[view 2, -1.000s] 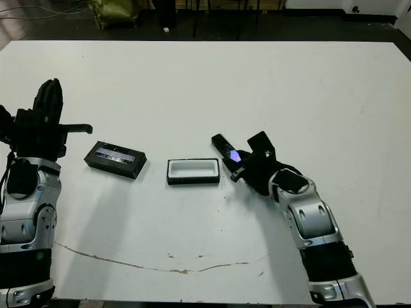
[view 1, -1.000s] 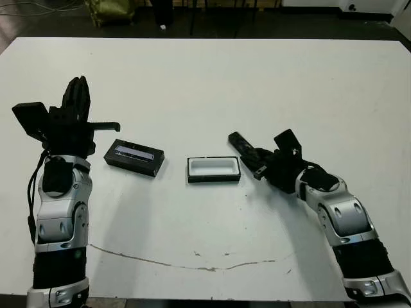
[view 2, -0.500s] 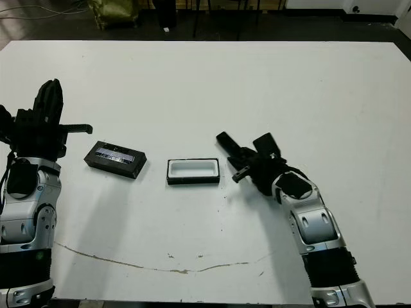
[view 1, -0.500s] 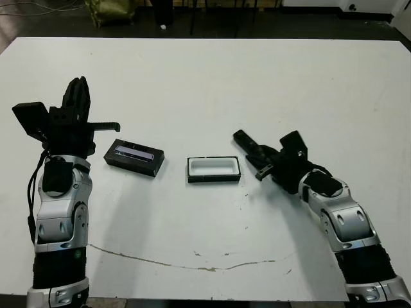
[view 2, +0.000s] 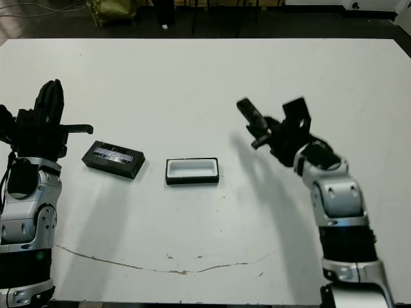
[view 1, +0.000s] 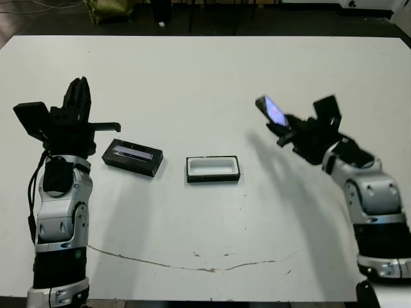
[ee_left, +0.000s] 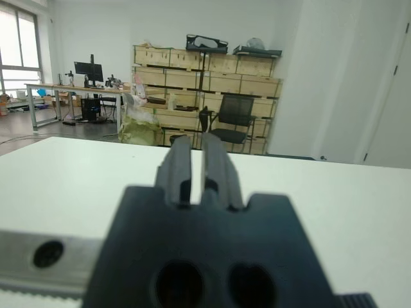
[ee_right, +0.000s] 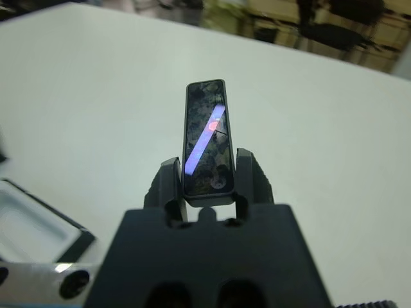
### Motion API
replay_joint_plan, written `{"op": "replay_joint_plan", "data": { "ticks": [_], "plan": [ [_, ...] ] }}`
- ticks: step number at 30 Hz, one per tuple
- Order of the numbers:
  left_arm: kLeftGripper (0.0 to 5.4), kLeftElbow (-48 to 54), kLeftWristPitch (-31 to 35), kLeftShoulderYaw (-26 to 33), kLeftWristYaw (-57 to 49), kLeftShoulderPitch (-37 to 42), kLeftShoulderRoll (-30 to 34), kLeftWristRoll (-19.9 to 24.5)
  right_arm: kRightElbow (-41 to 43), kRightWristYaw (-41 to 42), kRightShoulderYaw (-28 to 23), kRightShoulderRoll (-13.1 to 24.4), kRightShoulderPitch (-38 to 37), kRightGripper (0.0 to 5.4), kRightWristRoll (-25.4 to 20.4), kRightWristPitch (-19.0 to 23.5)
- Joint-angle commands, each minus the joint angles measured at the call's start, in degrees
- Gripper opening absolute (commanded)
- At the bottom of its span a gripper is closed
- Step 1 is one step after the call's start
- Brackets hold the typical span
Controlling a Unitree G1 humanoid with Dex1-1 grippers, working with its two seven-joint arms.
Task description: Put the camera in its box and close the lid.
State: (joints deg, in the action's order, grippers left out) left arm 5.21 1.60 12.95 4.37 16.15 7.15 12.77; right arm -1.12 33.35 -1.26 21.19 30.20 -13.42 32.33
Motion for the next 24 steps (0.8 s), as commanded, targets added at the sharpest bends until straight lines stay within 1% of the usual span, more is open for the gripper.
{"op": "replay_joint_plan", "data": {
  "ticks": [1,3,7,11,15,18,21,24],
  "plan": [
    [0.00,-0.29,0.58,-0.01,-0.17,-0.65,0.22,-0.05,-2.56,5.85,1.09,3.27,2.89,0.33,-1.20,-0.95],
    [0.00,-0.19,0.81,0.03,-0.29,-0.65,0.17,0.05,-4.32,9.86,2.78,5.01,5.04,0.33,-0.79,-2.37],
    [0.00,-0.02,1.12,0.05,-0.34,-0.69,0.14,0.16,-10.32,18.42,6.30,7.03,9.73,0.33,0.66,-8.77],
    [0.00,-0.09,1.05,0.12,-0.35,-0.74,0.03,0.23,-16.30,24.47,8.76,6.54,13.36,0.31,1.23,-13.19],
    [0.00,0.23,1.42,0.26,-0.57,-0.86,-0.21,0.53,-18.54,27.81,12.01,6.00,15.90,0.31,3.68,-16.50],
    [0.00,0.27,1.36,0.10,-0.77,-0.91,-0.13,0.12,-20.92,31.61,13.79,5.45,18.07,0.31,4.19,-17.40],
    [0.00,-0.06,1.17,0.02,-0.56,-0.92,0.00,0.06,-23.79,35.36,15.95,5.04,20.96,0.31,5.25,-17.14],
    [0.00,-0.59,0.46,-0.03,-0.02,-0.95,0.11,0.14,-28.31,39.47,17.69,4.01,24.16,0.31,6.10,-17.66]
  ]
}}
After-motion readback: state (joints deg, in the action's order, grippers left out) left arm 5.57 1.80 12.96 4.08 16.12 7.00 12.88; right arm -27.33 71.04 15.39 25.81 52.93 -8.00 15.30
